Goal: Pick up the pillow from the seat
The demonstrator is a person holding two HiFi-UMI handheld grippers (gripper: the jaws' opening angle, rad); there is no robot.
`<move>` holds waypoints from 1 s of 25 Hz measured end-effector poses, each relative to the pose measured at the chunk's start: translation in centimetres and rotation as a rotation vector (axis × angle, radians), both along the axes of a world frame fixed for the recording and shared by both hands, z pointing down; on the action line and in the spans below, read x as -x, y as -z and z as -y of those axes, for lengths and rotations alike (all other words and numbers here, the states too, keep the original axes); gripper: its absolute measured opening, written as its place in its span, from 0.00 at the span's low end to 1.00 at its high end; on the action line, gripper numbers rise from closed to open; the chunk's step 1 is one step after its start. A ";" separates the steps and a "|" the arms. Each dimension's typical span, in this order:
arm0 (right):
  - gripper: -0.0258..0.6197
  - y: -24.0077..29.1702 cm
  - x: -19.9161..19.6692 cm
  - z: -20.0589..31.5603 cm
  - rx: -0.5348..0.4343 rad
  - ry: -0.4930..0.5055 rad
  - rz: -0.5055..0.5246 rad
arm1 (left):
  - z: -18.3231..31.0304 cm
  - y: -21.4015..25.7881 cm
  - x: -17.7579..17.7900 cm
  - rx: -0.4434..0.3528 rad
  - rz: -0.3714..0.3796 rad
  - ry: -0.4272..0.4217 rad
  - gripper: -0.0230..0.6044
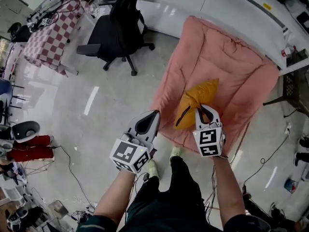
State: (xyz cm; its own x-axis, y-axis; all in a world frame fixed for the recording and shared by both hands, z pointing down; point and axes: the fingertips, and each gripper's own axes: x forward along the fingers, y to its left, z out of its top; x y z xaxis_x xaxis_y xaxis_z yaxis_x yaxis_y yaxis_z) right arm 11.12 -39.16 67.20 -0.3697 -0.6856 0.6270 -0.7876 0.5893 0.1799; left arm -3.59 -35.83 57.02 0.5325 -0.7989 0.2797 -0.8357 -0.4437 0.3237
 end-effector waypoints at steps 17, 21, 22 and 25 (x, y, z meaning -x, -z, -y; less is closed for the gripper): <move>0.07 22.4 1.5 -9.4 -0.240 -0.134 0.224 | -7.3 15.4 4.1 -0.086 0.022 -0.043 0.04; 0.07 26.4 2.0 -11.5 -0.295 -0.140 0.238 | -8.8 18.1 5.7 -0.092 0.027 -0.021 0.04; 0.07 27.4 2.2 -12.0 -0.309 -0.144 0.245 | -9.0 18.8 6.0 -0.100 0.025 -0.020 0.04; 0.07 29.9 2.4 -12.9 -0.347 -0.158 0.272 | -9.8 21.2 6.6 -0.138 0.014 -0.023 0.04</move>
State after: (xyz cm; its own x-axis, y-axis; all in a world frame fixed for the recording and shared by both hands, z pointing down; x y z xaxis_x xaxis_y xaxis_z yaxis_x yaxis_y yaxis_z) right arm 8.67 -26.26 37.34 -0.3625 -0.8990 0.2456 -0.9089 0.3993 0.1200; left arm -10.23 -26.05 35.82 0.5475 -0.8181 0.1759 -0.8291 -0.5018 0.2465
